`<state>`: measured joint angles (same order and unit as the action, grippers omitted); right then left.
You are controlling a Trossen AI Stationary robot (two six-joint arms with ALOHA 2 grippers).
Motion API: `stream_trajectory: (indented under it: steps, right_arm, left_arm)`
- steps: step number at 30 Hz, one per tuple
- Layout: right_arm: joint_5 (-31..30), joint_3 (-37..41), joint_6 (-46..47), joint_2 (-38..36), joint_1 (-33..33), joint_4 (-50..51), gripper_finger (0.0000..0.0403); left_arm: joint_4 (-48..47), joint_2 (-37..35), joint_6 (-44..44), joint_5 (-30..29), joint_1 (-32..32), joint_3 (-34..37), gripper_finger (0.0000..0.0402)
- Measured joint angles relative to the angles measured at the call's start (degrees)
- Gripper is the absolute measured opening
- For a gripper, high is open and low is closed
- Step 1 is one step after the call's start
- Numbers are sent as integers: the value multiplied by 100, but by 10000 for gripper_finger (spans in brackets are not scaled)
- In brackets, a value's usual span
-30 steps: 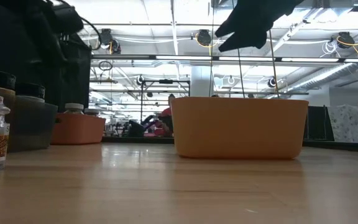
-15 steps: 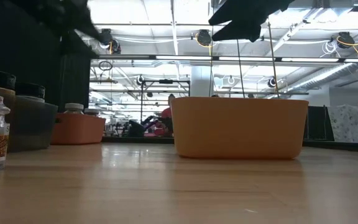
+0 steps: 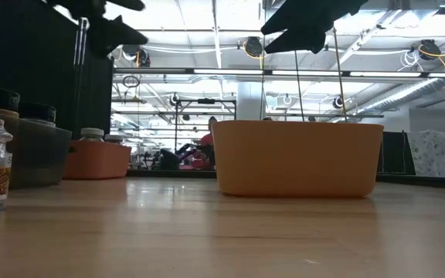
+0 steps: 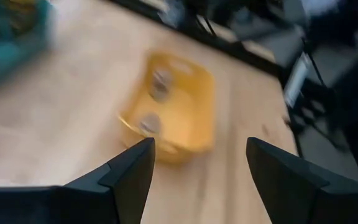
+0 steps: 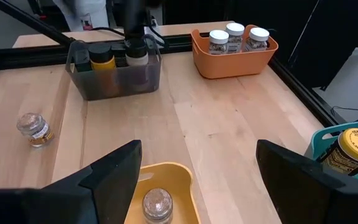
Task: Sort spices by type
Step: Put the brown spice bottle into the yellow bin
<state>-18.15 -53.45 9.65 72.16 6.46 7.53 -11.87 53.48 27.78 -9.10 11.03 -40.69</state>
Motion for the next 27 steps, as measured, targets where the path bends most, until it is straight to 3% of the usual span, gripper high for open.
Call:
stream_trajectory:
  steps: [4,10,17,22,27]
  right_arm:
    - [0,0,4,0,0,57,300]
    - [0,0,15,0,0,55,300]
    - [47,0,143,-2,1,58,300]
    - [49,0,167,-2,2,87,300]
    - [50,0,166,-2,2,100,300]
  left_arm:
    - [79,596,529,-3,871,-29,258]
    - [-442,1727,863,-96,1821,-763,258]
    - [-2254,2889,1231,109,2360,-1745,258]
    - [-2355,3310,1534,544,2662,-1949,258]
    - [-2355,3410,1994,423,2793,-1954,258]
